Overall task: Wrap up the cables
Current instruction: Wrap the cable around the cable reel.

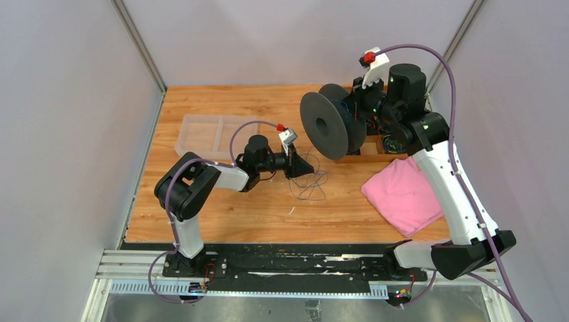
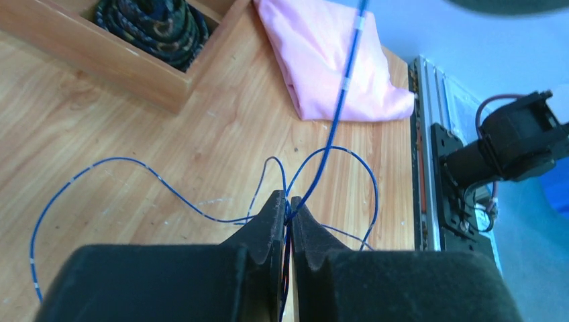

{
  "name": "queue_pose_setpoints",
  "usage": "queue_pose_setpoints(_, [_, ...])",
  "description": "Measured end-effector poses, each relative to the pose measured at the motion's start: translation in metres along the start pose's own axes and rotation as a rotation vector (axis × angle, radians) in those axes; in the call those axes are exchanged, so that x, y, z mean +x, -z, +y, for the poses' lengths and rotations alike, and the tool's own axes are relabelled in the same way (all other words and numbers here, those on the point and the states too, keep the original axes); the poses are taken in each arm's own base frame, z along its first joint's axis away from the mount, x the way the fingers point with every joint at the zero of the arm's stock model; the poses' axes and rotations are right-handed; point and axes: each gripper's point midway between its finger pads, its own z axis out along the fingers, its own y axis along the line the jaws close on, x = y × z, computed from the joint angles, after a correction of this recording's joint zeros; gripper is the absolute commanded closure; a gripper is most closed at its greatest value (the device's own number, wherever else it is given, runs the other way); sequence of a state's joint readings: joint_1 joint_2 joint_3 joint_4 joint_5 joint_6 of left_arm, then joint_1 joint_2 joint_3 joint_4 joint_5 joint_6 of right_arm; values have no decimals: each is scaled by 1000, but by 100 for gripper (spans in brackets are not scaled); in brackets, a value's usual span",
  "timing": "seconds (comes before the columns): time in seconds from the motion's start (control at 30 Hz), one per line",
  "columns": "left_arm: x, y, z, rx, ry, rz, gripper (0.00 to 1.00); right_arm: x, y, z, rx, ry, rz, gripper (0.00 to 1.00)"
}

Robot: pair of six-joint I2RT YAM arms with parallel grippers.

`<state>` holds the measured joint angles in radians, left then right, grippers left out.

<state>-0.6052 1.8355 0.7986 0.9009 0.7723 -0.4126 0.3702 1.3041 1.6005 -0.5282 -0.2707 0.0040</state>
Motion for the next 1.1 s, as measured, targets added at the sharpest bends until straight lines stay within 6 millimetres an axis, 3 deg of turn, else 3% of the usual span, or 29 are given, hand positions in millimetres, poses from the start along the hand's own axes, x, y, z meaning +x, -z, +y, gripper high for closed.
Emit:
queue_pose_setpoints(0.13, [13, -1, -7, 24, -4, 37, 99, 2, -1, -7, 38, -2, 10, 99])
queue_pose_setpoints(0.77, [47, -3, -72, 142, -176, 226, 100, 15, -11, -43, 222, 9, 66, 99])
queue_pose_setpoints(0.9, [47, 1, -87, 154, -245, 266, 100, 18, -13, -52, 267, 29, 66, 99])
queue_pose_setpoints(1.1, [33, -2, -113, 200, -357, 307, 100, 41, -18, -62, 306, 47, 116, 99])
